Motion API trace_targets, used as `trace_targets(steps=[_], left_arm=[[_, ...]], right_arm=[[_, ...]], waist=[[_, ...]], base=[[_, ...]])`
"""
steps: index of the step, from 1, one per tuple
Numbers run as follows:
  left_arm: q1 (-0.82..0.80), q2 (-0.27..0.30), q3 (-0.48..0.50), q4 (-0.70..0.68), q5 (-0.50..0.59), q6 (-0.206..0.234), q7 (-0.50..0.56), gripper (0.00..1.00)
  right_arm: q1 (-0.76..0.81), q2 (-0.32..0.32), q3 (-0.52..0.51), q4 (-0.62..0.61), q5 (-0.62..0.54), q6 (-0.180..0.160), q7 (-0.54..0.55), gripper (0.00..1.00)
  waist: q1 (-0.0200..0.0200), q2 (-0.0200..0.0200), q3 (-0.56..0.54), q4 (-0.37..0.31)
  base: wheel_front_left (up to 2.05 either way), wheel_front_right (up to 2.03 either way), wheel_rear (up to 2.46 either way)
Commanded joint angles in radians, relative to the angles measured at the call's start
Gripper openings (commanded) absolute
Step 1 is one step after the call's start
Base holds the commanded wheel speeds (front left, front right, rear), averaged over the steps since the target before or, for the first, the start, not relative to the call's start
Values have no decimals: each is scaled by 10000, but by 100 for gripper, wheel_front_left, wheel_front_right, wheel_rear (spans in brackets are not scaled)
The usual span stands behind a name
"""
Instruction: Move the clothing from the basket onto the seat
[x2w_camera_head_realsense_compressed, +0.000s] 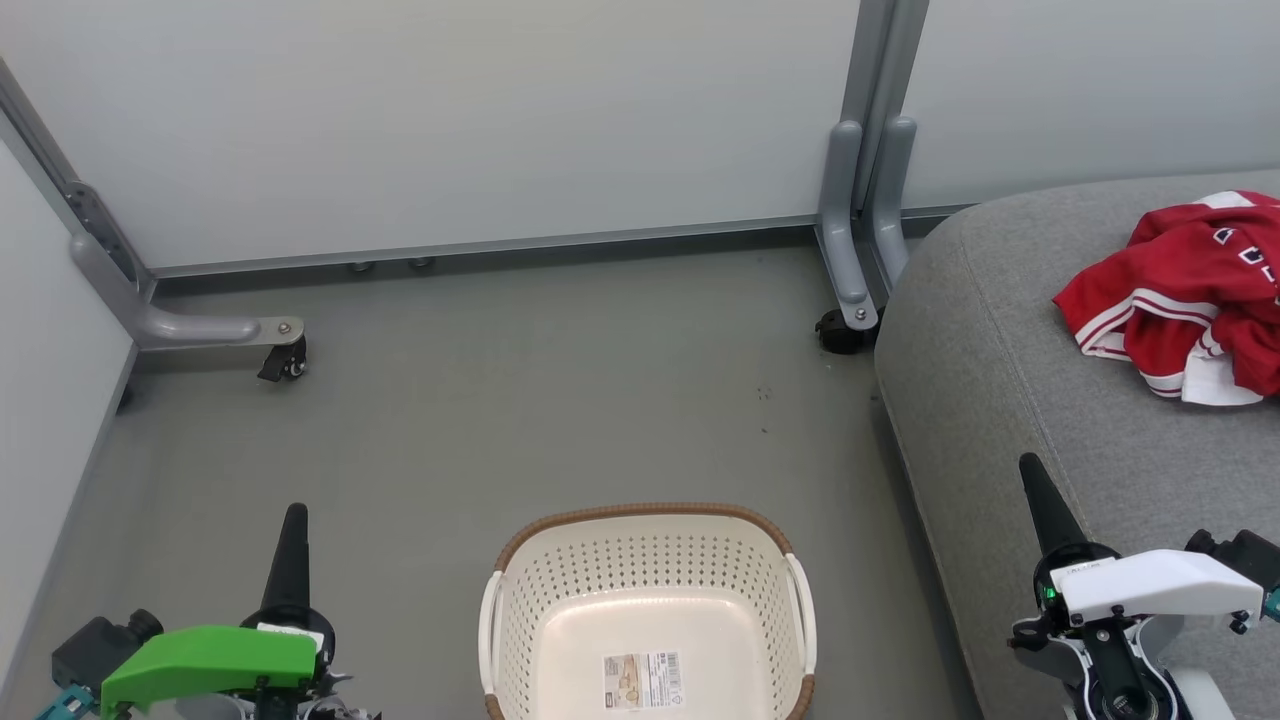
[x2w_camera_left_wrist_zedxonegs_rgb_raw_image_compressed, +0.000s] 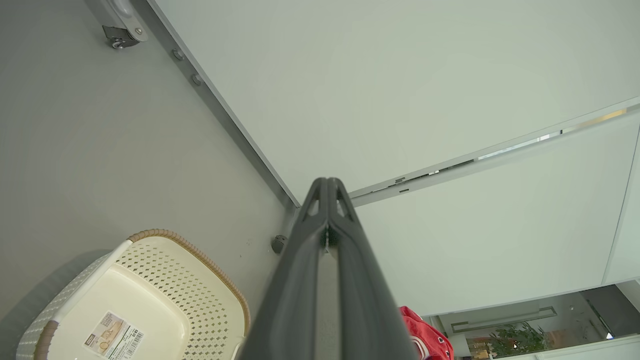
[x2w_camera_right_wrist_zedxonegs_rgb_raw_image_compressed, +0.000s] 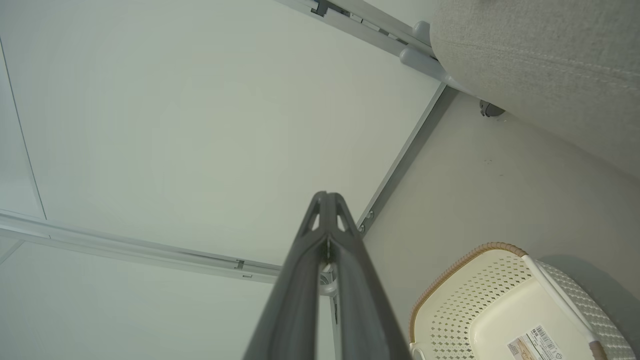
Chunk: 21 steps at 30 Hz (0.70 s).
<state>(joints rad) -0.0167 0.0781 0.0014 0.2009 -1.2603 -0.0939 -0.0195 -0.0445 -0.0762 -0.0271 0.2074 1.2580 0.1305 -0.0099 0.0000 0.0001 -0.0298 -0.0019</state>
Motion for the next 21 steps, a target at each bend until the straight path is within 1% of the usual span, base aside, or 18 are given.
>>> trace_targets(steps=[1, 21], left_arm=[[-304, 83, 86, -15, -274, -75, 49, 0], [-629, 54, 410, 190, -1991, -223, 527, 0]], right_arm=[[-186, -34, -68, -20, 252, 6, 65, 0], [-437, 16, -329, 169, 1941, 5, 537, 0]], waist=[[0, -1, 9, 1], [0, -1, 146, 8]], base=[[0, 0, 0], [0, 0, 0]])
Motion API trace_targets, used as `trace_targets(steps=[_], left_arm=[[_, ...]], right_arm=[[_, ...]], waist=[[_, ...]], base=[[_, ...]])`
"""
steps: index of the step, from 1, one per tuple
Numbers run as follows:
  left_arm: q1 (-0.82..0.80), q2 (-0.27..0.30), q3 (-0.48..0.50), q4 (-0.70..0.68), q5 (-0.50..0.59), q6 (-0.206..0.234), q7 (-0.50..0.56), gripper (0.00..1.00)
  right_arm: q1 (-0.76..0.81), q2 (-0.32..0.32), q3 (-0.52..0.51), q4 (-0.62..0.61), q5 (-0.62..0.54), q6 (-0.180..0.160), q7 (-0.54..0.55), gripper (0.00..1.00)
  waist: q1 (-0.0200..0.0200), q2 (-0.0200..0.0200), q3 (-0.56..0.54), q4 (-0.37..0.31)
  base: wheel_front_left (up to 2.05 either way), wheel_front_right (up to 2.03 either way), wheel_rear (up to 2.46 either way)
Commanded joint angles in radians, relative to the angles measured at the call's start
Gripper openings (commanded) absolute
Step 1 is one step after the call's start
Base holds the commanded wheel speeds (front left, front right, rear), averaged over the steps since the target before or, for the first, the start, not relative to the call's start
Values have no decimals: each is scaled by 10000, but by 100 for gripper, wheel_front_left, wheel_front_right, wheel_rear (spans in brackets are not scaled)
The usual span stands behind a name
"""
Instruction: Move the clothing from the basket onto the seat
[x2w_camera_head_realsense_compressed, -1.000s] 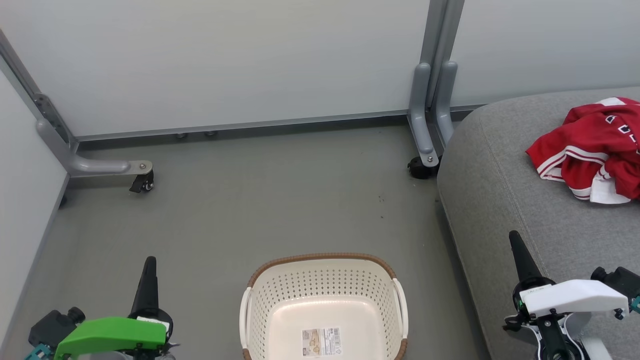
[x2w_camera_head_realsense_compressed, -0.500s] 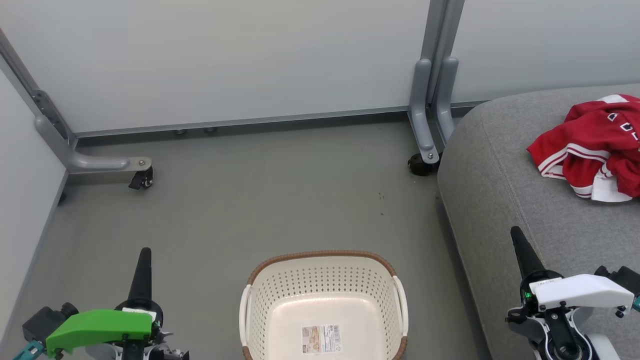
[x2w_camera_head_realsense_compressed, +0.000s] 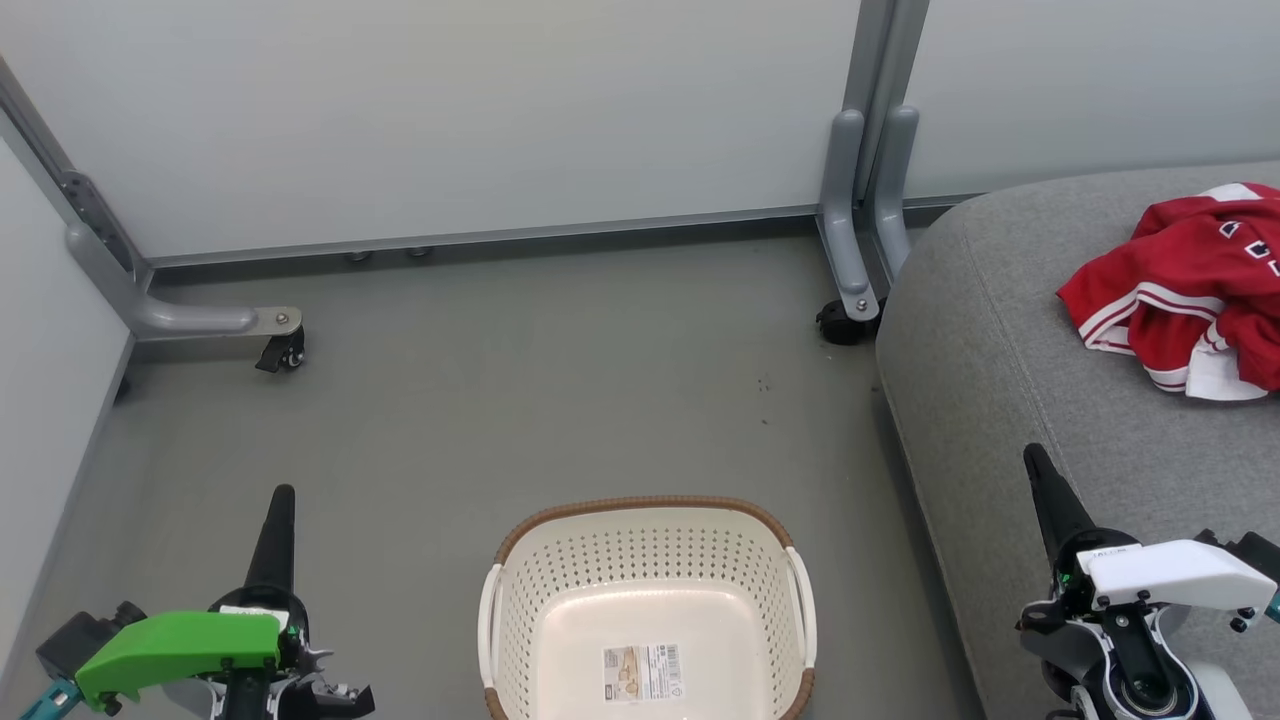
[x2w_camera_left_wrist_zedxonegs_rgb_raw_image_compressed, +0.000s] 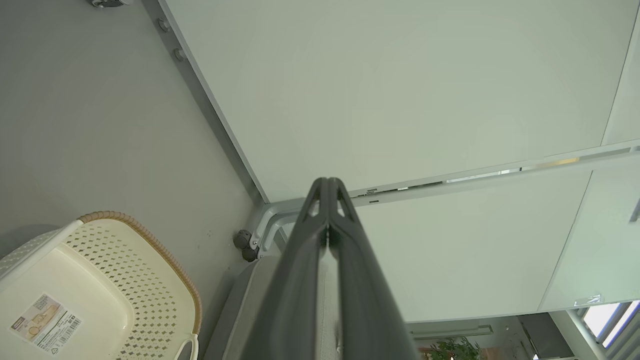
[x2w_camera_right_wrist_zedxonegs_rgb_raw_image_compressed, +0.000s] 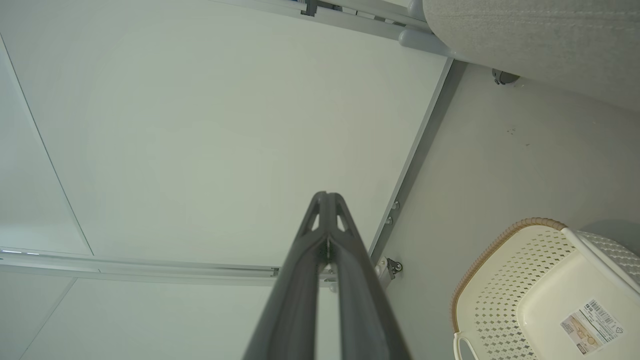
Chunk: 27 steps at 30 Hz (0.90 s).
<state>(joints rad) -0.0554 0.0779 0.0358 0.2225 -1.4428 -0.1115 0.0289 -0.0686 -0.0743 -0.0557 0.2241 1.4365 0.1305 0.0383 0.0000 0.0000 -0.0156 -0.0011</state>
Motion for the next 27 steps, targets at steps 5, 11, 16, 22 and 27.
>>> trace_targets(steps=[5, 11, 16, 22, 27], left_arm=[[-319, 45, 141, 20, -536, -87, 143, 0], [-395, 32, 221, 84, -981, -139, 274, 0], [-460, 19, 298, 138, -1333, -149, 386, 0], [-539, 3, 388, 192, -1740, -204, 495, 0], [-601, -10, 459, 233, -2061, -232, 595, 0]], right_arm=[[-239, 9, -106, 43, 527, 5, 167, 0], [-279, 24, -174, 91, 955, 5, 285, 0], [-348, 36, -232, 130, 1309, 4, 390, 0], [-401, 52, -300, 180, 1704, 4, 499, 0], [-436, 66, -360, 214, 2028, 4, 594, 0]], waist=[[0, 0, 36, 3], [0, 0, 77, 5], [0, 0, 111, 7], [0, 0, 152, 9], [0, 0, 187, 11]], base=[[0, 0, 0], [0, 0, 0], [0, 0, 0], [0, 0, 0], [0, 0, 0]])
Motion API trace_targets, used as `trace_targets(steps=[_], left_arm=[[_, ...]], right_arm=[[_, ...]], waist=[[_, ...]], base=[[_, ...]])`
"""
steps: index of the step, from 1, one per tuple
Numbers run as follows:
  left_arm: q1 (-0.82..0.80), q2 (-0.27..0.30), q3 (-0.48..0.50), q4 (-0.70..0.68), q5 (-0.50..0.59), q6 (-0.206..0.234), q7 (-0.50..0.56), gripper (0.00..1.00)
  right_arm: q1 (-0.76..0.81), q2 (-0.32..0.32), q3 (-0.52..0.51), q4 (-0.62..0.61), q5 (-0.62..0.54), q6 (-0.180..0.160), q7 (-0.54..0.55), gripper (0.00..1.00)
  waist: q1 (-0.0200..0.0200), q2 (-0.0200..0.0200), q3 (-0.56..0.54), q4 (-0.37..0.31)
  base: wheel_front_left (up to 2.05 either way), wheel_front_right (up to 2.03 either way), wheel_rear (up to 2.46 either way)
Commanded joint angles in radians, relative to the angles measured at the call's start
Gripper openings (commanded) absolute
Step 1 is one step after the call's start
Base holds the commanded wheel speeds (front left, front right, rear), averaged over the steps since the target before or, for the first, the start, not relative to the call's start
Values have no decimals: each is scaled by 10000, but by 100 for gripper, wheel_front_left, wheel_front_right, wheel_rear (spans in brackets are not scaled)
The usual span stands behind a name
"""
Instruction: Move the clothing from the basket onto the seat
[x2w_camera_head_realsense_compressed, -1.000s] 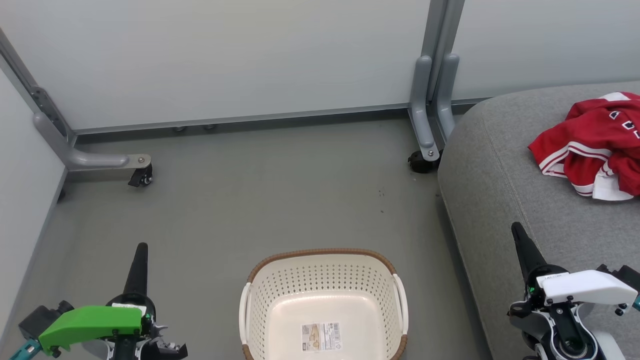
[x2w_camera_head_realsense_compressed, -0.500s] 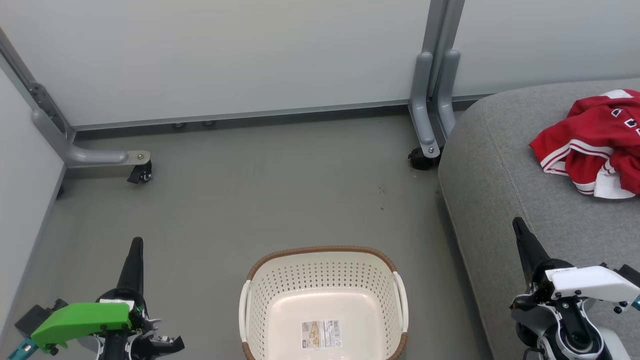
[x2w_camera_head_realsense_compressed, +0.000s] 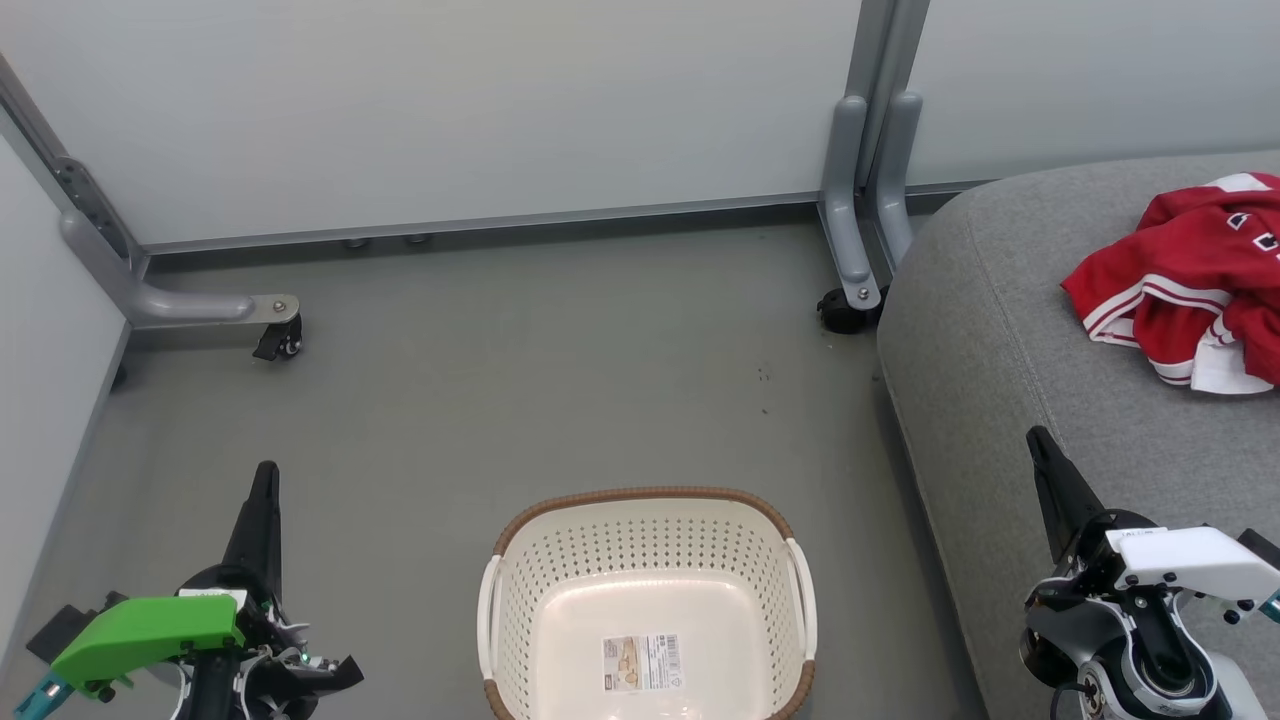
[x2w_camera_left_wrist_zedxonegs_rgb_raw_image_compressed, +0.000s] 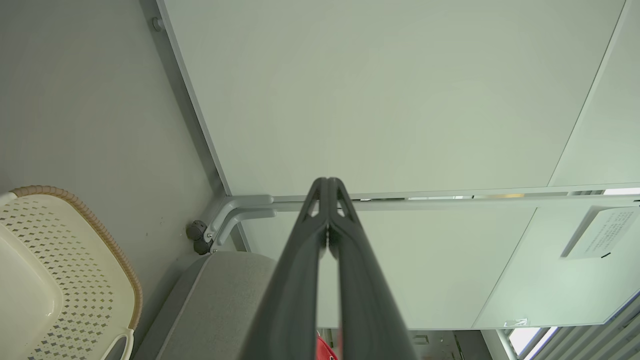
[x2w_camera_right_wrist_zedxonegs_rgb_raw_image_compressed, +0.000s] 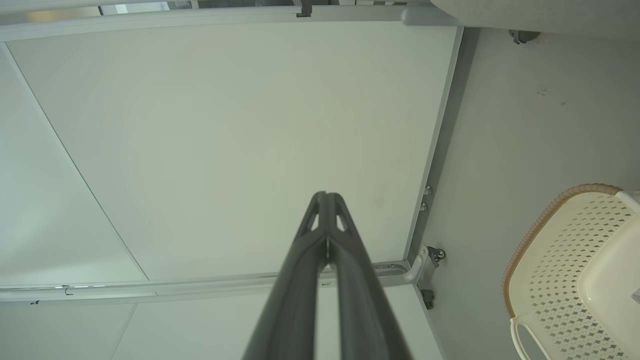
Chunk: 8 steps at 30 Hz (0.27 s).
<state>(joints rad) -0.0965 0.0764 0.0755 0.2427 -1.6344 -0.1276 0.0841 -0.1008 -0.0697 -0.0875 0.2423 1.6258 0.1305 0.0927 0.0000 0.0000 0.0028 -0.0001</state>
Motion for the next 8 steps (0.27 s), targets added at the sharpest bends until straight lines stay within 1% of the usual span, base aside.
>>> trace_targets(steps=[1, 8], left_arm=[[-184, 1, 60, 28, -118, -72, 30, 0], [-173, -26, 83, 29, -65, -71, 68, 0]], right_arm=[[-103, 24, -39, 29, 105, 4, 33, 0], [-91, 39, -65, 30, 62, 4, 61, 0]], waist=[[0, 0, 4, 1], [0, 0, 4, 1]], base=[[0, 0, 0], [0, 0, 0]])
